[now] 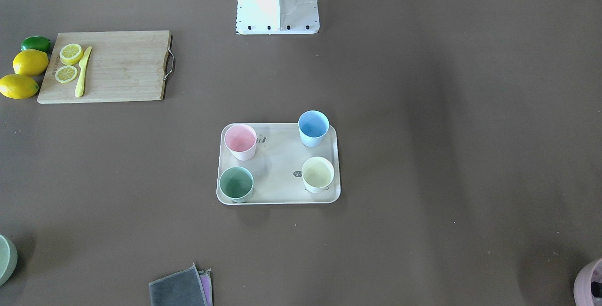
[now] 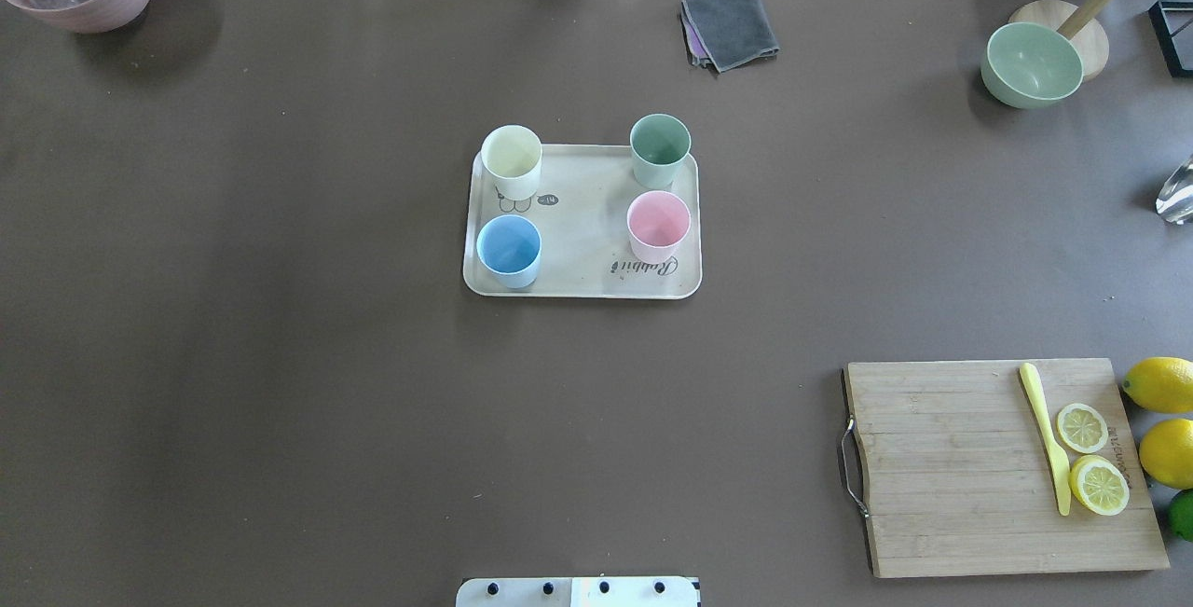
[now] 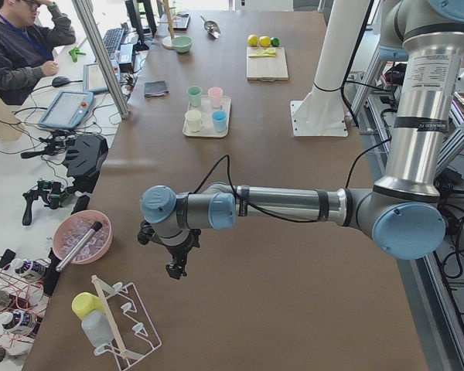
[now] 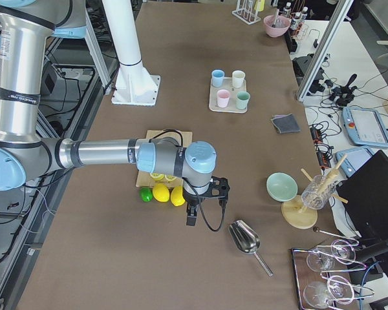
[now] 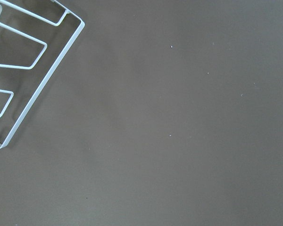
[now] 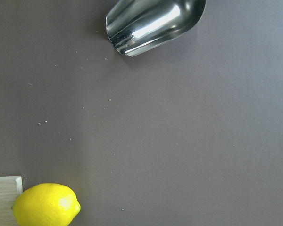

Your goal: Place all cups on tray

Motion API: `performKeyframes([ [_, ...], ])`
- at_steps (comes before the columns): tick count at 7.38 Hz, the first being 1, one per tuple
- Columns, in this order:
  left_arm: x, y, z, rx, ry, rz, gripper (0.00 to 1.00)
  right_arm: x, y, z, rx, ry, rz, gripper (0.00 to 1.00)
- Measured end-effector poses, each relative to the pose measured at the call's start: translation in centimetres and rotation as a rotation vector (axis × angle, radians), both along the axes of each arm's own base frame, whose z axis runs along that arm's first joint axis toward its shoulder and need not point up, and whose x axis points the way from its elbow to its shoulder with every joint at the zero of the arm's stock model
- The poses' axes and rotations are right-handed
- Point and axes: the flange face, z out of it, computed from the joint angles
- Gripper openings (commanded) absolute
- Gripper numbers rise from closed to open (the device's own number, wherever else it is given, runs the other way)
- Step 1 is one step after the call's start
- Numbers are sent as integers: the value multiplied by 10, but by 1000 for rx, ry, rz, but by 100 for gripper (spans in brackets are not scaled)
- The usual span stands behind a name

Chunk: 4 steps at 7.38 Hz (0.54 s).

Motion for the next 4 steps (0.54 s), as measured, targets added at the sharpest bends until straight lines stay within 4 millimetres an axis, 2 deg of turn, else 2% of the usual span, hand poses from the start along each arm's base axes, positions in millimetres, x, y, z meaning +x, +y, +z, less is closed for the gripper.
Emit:
performKeyframes([
  [2,-2,17,-7,14,0,-3,98,2,-7,-5,4,24,-5,100],
  [4,-19,23,-16,34,13,-39,98,3,-11,-8,12,26,-6,100],
])
